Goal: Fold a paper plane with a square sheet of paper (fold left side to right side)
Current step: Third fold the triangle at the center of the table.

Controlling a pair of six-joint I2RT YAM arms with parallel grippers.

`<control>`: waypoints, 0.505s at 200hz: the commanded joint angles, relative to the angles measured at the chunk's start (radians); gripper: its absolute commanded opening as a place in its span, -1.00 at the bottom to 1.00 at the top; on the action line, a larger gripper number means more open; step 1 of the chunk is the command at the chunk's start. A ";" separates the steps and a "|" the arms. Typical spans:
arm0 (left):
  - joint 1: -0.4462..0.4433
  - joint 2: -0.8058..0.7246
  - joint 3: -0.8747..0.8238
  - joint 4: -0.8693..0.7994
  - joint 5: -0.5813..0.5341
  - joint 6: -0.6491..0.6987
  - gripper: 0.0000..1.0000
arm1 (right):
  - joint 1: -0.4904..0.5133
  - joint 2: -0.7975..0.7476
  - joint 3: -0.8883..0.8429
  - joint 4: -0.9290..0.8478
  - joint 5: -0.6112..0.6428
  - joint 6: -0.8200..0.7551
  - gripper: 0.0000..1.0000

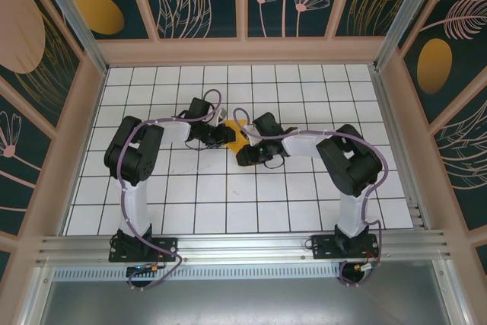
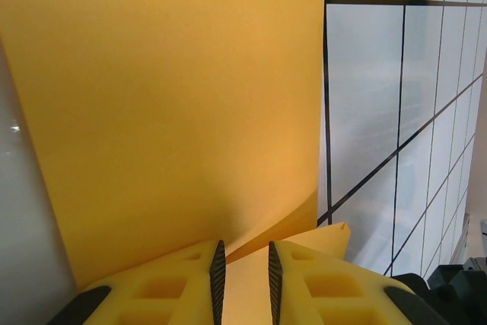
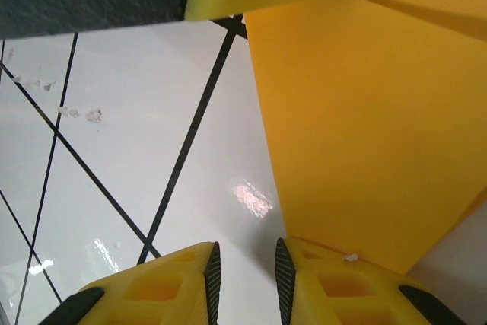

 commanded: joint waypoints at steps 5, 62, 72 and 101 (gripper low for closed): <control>-0.006 0.052 -0.010 -0.060 -0.099 0.034 -0.47 | -0.004 -0.013 -0.053 -0.025 -0.034 0.015 -0.40; -0.006 0.051 -0.007 -0.063 -0.100 0.035 -0.47 | -0.003 0.001 -0.037 -0.031 -0.058 0.022 -0.41; -0.007 0.051 -0.007 -0.063 -0.100 0.034 -0.47 | -0.001 -0.001 -0.039 -0.033 -0.062 0.023 -0.41; -0.006 0.051 -0.007 -0.062 -0.102 0.036 -0.47 | 0.000 -0.013 -0.055 -0.070 -0.045 0.023 -0.45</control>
